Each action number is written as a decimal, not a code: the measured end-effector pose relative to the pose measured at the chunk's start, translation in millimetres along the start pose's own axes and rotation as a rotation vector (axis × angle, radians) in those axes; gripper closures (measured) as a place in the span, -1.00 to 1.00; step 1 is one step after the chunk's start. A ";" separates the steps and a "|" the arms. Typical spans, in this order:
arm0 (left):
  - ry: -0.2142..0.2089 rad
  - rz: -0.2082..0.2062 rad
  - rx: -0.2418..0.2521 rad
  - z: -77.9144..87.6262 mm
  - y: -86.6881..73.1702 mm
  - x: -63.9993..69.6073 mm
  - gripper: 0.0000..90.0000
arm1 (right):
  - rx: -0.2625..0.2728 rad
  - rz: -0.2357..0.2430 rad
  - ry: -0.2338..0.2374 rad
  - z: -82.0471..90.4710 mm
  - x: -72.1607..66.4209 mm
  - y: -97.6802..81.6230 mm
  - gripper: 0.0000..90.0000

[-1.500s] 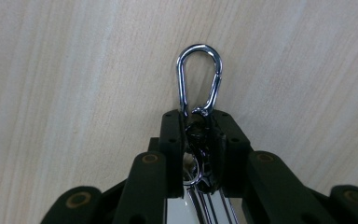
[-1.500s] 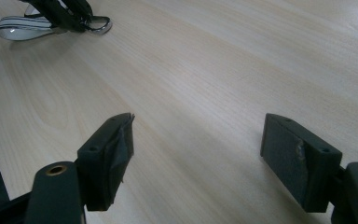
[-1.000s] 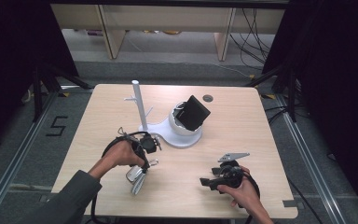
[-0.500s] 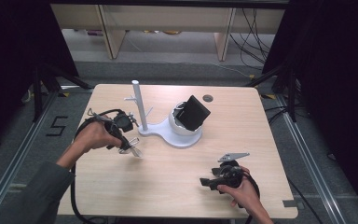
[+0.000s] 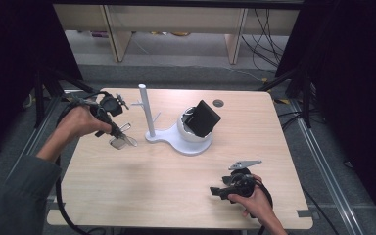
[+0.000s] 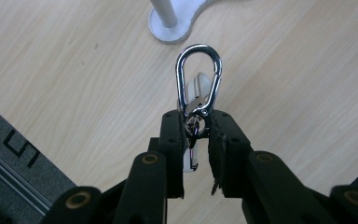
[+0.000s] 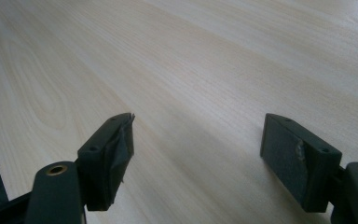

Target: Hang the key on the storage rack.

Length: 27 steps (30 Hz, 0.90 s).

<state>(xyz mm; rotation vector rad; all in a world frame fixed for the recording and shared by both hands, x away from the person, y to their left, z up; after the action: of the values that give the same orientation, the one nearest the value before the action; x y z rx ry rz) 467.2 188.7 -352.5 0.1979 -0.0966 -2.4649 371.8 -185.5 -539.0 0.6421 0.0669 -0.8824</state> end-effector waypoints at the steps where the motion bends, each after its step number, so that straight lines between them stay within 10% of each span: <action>1: 0.010 0.013 0.006 3.5 0.8 -3.5 0.67 | 0.000 0.000 0.000 0.0 0.1 0.0 -0.41; 27: 0.039 0.080 0.031 23.3 34.6 -29.0 0.67 | 0.017 -0.004 0.017 1.8 -0.1 1.9 -0.41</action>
<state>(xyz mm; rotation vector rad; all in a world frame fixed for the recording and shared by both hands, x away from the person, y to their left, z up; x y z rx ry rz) 506.9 180.1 -321.9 0.2506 -0.1240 -2.3803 372.8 -185.5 -536.5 0.6652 0.0762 -0.8820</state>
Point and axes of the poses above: each handheld gripper's, and its own axes: z roughly backward along the jaws, y roughly out of its top, x roughly to its right, the point moved 5 cm from there along -z, roughly forward along the jaws, and after that the axes turned 9 degrees about -x, right-handed, at the moved point
